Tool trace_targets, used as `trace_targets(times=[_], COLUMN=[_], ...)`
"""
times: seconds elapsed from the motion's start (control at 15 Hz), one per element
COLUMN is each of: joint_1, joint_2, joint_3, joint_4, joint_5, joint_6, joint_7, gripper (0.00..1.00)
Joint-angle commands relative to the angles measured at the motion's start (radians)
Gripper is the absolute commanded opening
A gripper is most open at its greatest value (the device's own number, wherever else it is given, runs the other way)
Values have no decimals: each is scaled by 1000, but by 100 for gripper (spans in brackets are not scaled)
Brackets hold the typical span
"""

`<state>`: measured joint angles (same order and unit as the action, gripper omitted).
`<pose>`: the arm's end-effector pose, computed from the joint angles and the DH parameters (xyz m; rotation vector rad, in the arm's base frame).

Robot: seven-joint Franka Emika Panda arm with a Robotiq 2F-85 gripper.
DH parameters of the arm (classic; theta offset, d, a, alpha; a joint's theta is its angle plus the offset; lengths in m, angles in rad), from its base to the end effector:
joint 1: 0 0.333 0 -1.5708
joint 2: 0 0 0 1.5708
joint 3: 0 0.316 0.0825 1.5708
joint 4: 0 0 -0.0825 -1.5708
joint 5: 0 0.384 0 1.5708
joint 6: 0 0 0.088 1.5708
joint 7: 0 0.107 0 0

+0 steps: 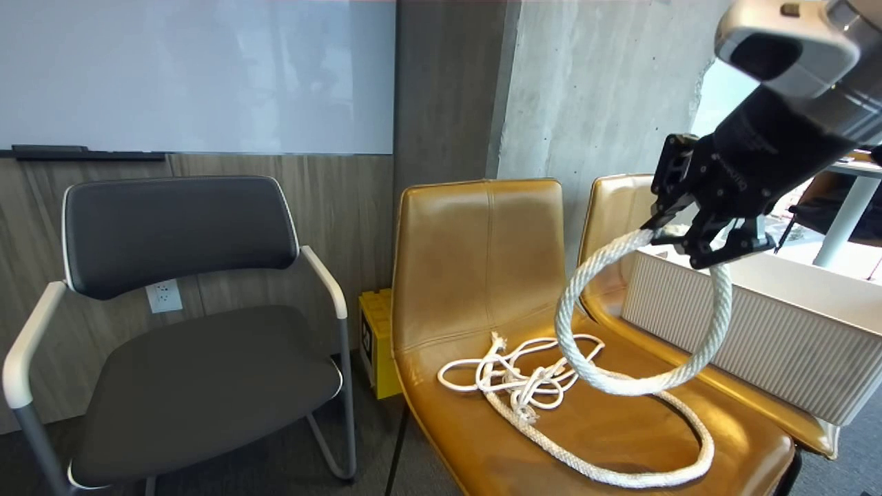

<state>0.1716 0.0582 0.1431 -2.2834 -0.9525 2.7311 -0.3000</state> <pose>0.5084 0.1977 0.3589 1.9496 1.6898 0.4768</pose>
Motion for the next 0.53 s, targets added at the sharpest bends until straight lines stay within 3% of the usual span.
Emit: trace_targets(times=[0.0, 0.13, 0.2, 0.27, 0.47], joint_1=[-38, -65, -80, -103, -168], joint_2=[112, 184, 221, 249, 308], joint_3=[-21, -11, -2, 20, 78], joint_4=[3, 22, 32, 40, 58], joint_5=[41, 108, 144, 188, 286], joint_6=[174, 242, 269, 279, 284], joint_7=[-16, -62, -91, -129, -232], gripper=[4, 4, 20, 44, 54])
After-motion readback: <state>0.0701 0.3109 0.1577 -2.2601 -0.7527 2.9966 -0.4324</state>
